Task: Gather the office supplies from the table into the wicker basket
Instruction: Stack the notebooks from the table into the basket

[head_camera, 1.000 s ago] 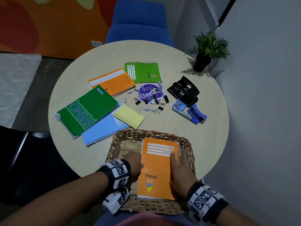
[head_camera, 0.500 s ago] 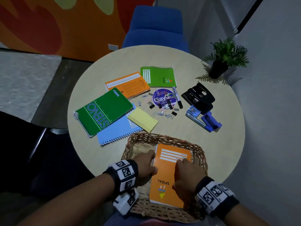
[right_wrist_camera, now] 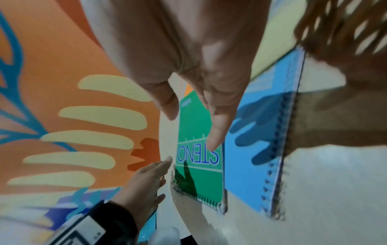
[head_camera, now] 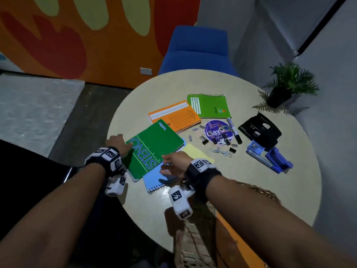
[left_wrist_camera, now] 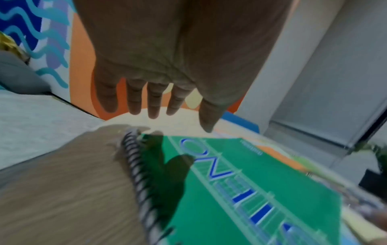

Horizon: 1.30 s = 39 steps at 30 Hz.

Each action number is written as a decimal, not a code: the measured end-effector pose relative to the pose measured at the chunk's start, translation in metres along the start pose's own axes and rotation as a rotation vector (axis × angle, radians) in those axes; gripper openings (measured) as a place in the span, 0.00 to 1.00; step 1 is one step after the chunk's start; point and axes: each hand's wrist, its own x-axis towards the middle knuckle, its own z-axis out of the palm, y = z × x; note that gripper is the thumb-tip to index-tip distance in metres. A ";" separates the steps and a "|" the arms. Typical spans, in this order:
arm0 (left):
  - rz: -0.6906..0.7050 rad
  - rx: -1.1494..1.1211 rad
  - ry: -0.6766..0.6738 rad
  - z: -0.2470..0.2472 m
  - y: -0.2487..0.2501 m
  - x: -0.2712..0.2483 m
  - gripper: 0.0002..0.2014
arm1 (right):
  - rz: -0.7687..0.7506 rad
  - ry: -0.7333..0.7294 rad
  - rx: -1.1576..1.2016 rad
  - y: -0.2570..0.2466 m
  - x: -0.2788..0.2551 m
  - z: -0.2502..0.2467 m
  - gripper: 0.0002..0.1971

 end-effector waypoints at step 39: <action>0.603 -0.022 -0.415 0.120 0.172 -0.229 0.08 | 0.009 0.712 -1.028 0.163 -0.160 -0.209 0.14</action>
